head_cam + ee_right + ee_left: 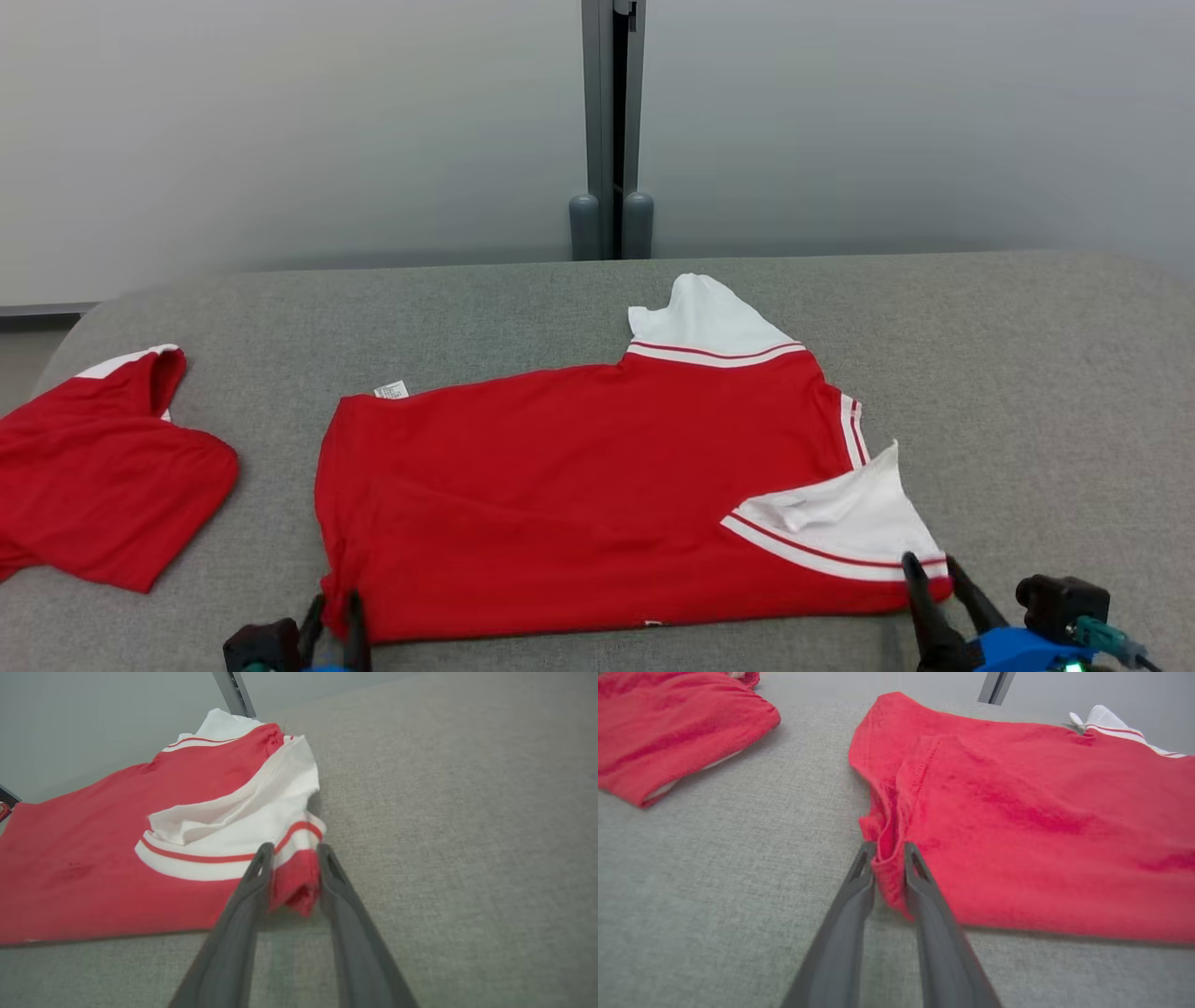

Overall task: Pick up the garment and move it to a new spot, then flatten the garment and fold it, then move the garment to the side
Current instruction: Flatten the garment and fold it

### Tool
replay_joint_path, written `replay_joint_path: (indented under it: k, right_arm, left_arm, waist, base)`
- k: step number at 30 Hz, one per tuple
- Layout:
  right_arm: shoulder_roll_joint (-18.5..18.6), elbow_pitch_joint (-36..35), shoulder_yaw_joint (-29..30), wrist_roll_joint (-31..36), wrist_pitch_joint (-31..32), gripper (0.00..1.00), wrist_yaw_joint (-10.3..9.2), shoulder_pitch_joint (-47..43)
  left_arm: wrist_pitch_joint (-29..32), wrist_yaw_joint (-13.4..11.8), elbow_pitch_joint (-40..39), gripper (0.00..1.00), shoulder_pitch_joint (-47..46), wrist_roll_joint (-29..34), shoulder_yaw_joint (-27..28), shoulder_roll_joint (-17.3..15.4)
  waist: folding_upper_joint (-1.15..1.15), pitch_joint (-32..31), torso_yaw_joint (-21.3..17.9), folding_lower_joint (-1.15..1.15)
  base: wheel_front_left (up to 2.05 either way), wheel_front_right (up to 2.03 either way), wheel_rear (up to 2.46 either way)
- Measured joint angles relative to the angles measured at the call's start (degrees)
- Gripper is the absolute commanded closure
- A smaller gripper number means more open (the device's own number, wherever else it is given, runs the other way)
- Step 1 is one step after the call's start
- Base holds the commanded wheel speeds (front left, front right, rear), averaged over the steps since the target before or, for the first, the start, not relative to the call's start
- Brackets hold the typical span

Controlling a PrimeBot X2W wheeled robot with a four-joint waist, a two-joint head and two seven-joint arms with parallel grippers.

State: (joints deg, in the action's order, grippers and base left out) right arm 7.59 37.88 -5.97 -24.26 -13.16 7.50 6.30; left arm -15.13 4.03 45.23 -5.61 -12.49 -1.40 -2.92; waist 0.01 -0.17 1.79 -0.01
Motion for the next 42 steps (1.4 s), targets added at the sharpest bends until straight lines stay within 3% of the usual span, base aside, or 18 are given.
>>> replay_joint_path:
  k: [8, 22, 33, 34, 35, 42]
  right_arm:
    - [0.29, -3.93, 1.58, 3.52, 0.07, 0.00, 0.00, 6.36]
    - [-0.07, -7.19, -1.51, 7.09, 4.63, 0.00, 0.00, 21.60]
    - [2.38, -8.53, -4.09, 8.28, 9.60, 0.00, -0.01, 31.69]
    - [2.90, -8.47, -4.47, 8.59, 10.65, 0.00, -0.01, 32.93]
    - [3.39, -8.29, -4.87, 8.77, 11.89, 0.00, 0.00, 34.22]
    - [6.56, -2.82, -6.46, 10.71, 22.74, 0.00, 0.00, 47.34]
  left_arm:
    - [2.03, 0.74, -3.68, 0.00, -6.30, 1.46, -1.16, -3.04]
    - [14.48, 2.43, -1.57, 0.00, -26.01, 1.74, -2.72, -11.49]
    - [18.41, 3.10, 4.49, 0.00, -33.51, -0.87, -6.27, -12.30]
    - [18.41, 3.10, 4.76, 0.65, -34.03, -1.31, -6.58, -12.20]
    - [18.39, 3.10, 5.00, 1.00, -34.49, -1.59, -6.98, -11.99]
    - [15.03, 3.32, 4.79, 1.00, -38.02, -2.87, -12.37, -9.78]
  waist:
    - [-0.01, 4.31, -0.28, 0.01]
    - [0.00, 16.30, -2.35, 0.02]
    - [0.00, 23.35, -3.19, 0.01]
    - [-0.01, 23.82, -3.07, 0.01]
    - [-0.01, 24.27, -2.90, 0.01]
    - [-0.02, 27.92, 0.30, 0.01]
  base:
    - [0.00, 0.00, 0.00]
    - [0.00, 0.00, 0.00]
    - [0.00, 0.00, 0.00]
    - [0.00, 0.00, 0.00]
    - [0.00, 0.00, 0.00]
    - [0.00, 0.00, 0.00]
